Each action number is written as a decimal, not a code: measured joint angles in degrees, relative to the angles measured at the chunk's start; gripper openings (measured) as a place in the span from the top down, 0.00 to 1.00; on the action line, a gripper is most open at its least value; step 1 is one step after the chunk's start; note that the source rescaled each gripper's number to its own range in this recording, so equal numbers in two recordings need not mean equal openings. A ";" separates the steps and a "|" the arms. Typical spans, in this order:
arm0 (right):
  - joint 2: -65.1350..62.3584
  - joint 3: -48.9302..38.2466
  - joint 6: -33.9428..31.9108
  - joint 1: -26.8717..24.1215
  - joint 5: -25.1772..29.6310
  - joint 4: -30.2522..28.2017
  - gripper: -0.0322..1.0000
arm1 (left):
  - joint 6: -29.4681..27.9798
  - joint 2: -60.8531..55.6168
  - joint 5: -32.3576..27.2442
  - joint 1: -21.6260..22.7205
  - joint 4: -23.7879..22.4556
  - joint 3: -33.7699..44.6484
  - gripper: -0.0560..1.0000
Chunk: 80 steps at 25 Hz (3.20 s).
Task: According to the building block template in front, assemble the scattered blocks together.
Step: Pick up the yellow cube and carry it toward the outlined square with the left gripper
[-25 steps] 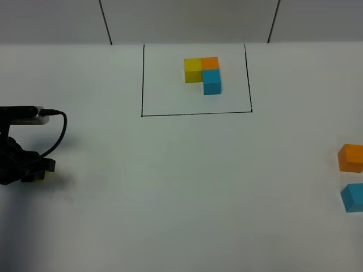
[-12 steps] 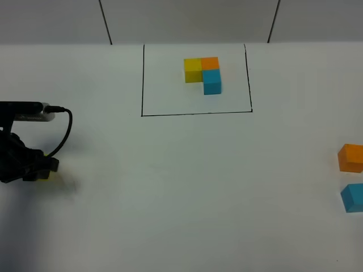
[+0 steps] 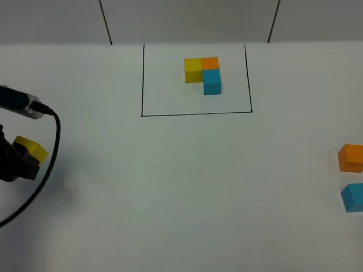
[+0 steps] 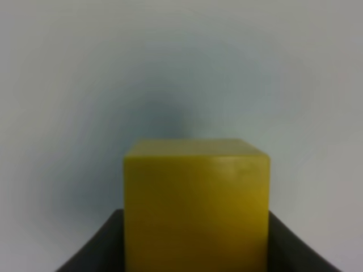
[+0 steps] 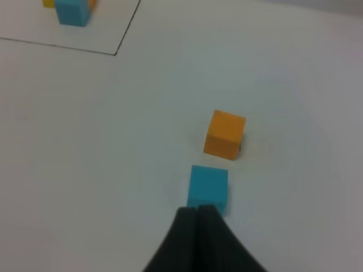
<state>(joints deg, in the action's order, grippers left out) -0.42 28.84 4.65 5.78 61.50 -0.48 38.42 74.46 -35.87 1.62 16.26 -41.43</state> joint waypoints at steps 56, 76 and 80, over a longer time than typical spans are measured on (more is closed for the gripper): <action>0.00 0.00 0.00 0.00 0.00 -2.60 0.97 | 33.12 29.91 -9.55 -26.16 4.57 -29.95 0.40; 0.00 0.00 0.00 0.00 0.00 -3.03 0.97 | 35.51 36.18 -7.35 -26.16 0.89 -31.98 0.40; 0.00 0.00 0.00 0.00 0.00 -3.03 0.97 | 35.46 37.98 -6.95 -26.16 0.89 -31.98 0.40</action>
<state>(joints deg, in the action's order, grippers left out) -0.42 28.84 4.65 5.78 61.50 -3.52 73.88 112.43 -42.83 -24.54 17.15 -73.41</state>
